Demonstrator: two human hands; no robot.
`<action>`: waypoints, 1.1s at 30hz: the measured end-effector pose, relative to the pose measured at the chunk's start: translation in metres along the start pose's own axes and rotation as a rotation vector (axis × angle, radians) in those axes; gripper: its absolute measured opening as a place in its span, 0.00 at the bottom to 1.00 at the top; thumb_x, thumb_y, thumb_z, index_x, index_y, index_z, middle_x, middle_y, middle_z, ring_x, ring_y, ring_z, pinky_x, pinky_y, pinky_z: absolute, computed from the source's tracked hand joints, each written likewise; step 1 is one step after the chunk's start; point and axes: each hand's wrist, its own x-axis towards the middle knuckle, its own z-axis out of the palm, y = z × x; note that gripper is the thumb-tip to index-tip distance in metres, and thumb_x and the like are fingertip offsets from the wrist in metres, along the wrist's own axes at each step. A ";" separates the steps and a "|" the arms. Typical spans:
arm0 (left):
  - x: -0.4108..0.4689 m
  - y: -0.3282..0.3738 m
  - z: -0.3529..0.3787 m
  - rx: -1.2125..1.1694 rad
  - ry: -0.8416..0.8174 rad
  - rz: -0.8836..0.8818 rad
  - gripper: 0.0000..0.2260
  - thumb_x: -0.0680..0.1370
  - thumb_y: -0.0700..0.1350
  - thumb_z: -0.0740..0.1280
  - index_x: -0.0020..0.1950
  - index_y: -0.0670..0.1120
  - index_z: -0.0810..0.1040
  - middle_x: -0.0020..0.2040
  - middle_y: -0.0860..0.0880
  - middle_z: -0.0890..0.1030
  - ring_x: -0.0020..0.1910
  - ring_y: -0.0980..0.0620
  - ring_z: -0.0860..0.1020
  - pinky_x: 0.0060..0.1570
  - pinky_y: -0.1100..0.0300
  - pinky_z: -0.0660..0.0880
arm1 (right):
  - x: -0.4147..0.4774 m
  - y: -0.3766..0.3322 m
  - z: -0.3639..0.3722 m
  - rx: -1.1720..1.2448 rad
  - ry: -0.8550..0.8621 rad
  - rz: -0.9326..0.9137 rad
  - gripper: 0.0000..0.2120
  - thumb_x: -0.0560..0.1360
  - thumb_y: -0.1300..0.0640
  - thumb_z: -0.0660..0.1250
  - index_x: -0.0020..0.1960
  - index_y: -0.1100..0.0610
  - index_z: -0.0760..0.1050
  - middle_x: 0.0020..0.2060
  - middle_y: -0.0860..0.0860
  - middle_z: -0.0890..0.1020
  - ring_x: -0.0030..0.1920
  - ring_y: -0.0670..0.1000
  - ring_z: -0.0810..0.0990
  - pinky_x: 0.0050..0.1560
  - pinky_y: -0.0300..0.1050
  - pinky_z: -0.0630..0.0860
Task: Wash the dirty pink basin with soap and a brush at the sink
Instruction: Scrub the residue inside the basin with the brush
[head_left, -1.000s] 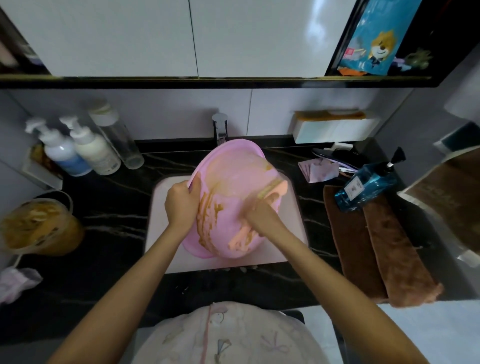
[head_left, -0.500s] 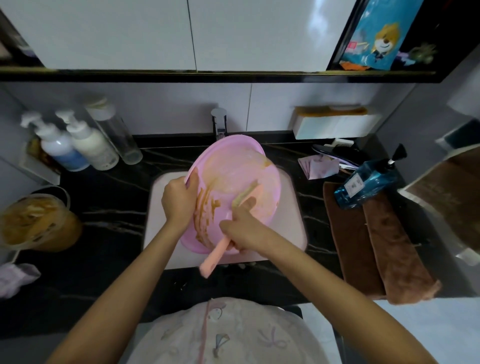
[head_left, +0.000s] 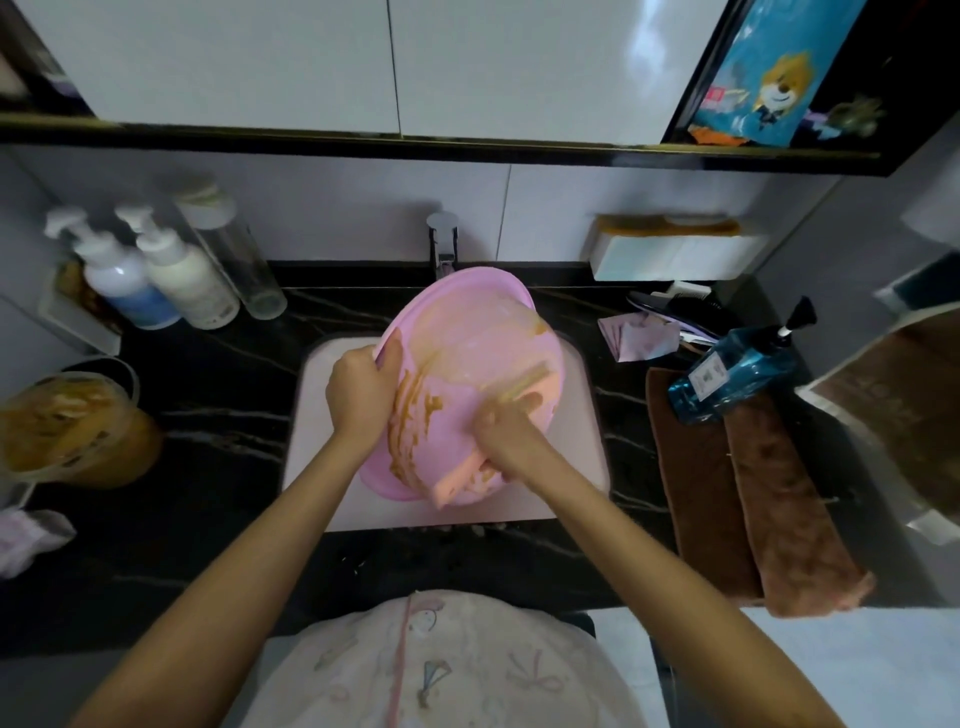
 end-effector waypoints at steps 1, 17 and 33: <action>0.001 -0.001 0.000 0.001 0.003 -0.007 0.24 0.81 0.52 0.57 0.25 0.46 0.63 0.23 0.50 0.66 0.24 0.52 0.66 0.26 0.59 0.57 | -0.014 -0.002 0.011 -0.027 -0.041 -0.021 0.28 0.78 0.59 0.57 0.71 0.72 0.49 0.53 0.61 0.77 0.48 0.58 0.78 0.47 0.49 0.74; -0.003 0.004 -0.001 0.012 0.021 -0.056 0.24 0.81 0.53 0.57 0.25 0.47 0.61 0.24 0.50 0.65 0.29 0.46 0.68 0.29 0.56 0.56 | -0.015 0.006 0.031 0.044 -0.011 0.005 0.28 0.78 0.59 0.57 0.74 0.67 0.53 0.56 0.57 0.76 0.56 0.59 0.77 0.52 0.44 0.74; 0.016 -0.012 -0.006 -0.095 -0.044 -0.066 0.23 0.81 0.52 0.58 0.26 0.48 0.62 0.29 0.45 0.69 0.32 0.42 0.70 0.34 0.57 0.62 | 0.018 0.018 0.045 -0.110 0.089 0.005 0.34 0.77 0.55 0.58 0.75 0.66 0.46 0.53 0.58 0.79 0.52 0.59 0.79 0.48 0.45 0.73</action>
